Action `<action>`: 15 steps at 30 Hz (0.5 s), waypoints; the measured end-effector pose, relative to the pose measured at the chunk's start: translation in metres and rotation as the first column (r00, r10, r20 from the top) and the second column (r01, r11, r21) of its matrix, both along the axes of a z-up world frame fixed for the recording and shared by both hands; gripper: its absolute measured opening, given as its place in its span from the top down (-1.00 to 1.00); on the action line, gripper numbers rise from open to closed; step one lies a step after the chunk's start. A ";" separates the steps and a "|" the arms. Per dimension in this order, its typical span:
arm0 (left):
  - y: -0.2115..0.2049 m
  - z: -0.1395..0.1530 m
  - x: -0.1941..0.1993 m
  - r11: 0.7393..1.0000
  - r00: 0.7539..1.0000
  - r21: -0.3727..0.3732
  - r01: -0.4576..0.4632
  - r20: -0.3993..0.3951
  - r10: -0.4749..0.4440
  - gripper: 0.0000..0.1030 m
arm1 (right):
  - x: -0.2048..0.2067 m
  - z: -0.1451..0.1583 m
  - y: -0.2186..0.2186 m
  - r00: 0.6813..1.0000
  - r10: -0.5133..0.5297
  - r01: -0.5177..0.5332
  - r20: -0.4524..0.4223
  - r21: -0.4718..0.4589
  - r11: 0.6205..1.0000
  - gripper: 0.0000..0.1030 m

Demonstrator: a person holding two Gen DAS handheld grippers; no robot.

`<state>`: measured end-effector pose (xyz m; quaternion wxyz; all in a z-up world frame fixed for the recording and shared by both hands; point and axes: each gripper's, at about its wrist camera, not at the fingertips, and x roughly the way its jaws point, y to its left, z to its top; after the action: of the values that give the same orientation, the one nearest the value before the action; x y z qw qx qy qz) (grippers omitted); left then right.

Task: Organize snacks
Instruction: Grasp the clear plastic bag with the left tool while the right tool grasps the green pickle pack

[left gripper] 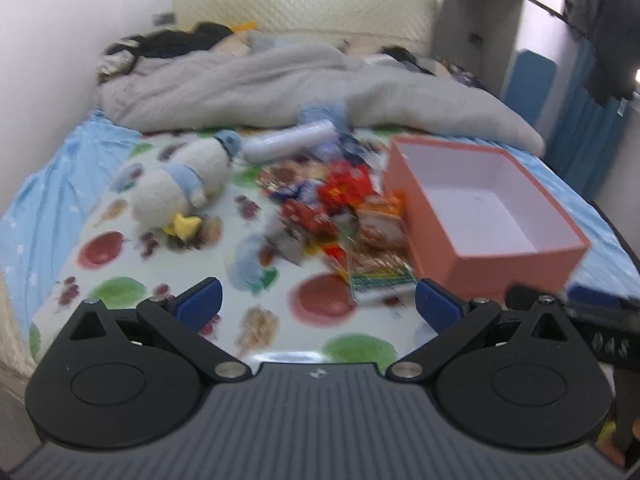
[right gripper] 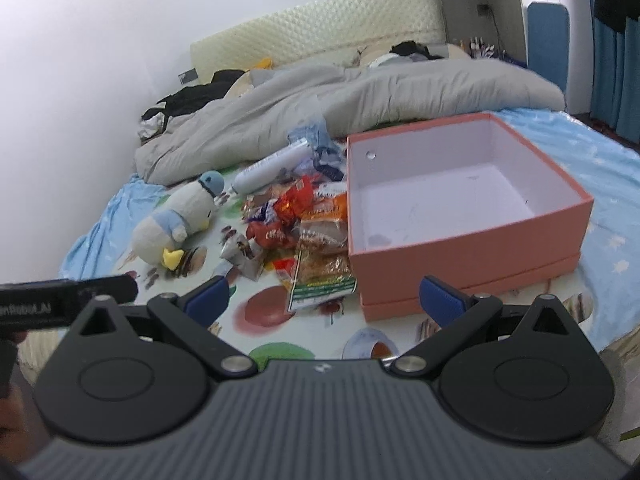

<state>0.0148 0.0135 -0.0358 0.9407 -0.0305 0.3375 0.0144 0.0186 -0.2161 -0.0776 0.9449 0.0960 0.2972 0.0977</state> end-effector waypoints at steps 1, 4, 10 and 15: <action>0.002 -0.003 0.003 1.000 1.000 0.014 -0.010 0.017 0.010 -1.00 | 0.001 -0.003 0.002 1.000 0.003 -0.003 -0.002 -0.009 1.000 -1.00; 0.008 -0.016 0.021 1.000 1.000 0.023 -0.002 -0.011 0.003 -1.00 | 0.008 -0.015 0.010 1.000 0.018 -0.018 -0.011 -0.041 0.999 -1.00; 0.016 -0.039 0.045 1.000 1.000 -0.008 -0.002 -0.025 0.002 -1.00 | 0.018 -0.038 0.024 0.998 0.052 -0.049 0.035 -0.093 0.994 -1.00; 0.025 -0.057 0.065 1.000 0.999 -0.021 -0.011 -0.044 0.010 -1.00 | 0.027 -0.050 0.034 0.996 0.086 -0.083 0.027 -0.090 0.992 -1.00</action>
<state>0.0801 0.0383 -0.0923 0.9326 -0.0420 0.3582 0.0162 0.0451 -0.1820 -0.1276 0.9478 0.0396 0.2903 0.1256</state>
